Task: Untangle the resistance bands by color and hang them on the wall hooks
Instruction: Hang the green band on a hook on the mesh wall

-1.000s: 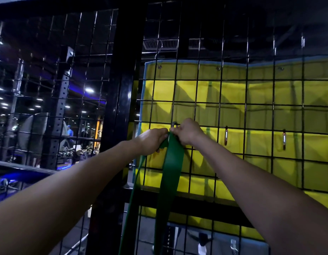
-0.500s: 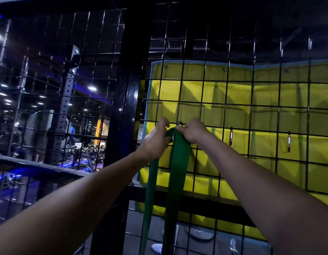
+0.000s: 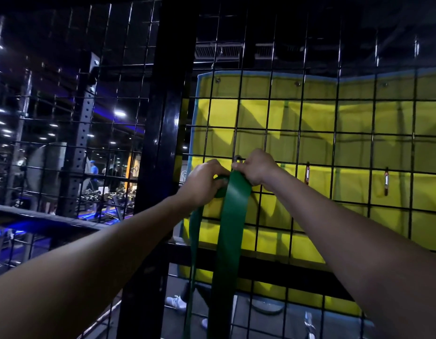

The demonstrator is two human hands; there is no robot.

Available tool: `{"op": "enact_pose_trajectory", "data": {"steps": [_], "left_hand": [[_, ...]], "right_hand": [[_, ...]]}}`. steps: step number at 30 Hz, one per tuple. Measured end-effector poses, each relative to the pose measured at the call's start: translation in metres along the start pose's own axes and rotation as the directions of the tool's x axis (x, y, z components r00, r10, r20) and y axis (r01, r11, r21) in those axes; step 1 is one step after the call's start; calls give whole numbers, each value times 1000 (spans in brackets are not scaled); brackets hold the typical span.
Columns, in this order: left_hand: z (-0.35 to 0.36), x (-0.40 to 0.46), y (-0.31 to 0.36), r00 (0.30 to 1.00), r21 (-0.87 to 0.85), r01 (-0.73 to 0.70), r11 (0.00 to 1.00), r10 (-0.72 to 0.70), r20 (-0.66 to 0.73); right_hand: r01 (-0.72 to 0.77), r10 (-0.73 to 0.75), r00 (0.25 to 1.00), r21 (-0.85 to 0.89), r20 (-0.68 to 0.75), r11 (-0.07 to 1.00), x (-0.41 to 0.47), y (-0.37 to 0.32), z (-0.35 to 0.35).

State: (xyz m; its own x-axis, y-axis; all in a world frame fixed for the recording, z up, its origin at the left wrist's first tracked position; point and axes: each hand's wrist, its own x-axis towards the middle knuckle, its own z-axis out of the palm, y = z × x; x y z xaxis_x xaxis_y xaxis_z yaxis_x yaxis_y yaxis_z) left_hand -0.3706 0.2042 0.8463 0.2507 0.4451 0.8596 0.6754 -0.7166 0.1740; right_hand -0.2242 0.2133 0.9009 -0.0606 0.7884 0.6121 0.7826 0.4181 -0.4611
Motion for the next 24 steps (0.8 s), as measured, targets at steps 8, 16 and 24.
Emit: {"op": "enact_pose_trajectory", "data": {"steps": [8, 16, 24], "left_hand": [[-2, -4, 9, 986, 127, -53, 991, 32, 162], [5, -4, 8, 979, 157, -1, 988, -31, 204], [3, -5, 0, 982, 118, 25, 993, -47, 183]], "right_hand": [[4, -5, 1000, -35, -29, 999, -2, -3, -3], [-36, 35, 998, -26, -50, 999, -3, -3, 1], [-37, 36, 999, -34, -29, 999, -4, -4, 0]]}}
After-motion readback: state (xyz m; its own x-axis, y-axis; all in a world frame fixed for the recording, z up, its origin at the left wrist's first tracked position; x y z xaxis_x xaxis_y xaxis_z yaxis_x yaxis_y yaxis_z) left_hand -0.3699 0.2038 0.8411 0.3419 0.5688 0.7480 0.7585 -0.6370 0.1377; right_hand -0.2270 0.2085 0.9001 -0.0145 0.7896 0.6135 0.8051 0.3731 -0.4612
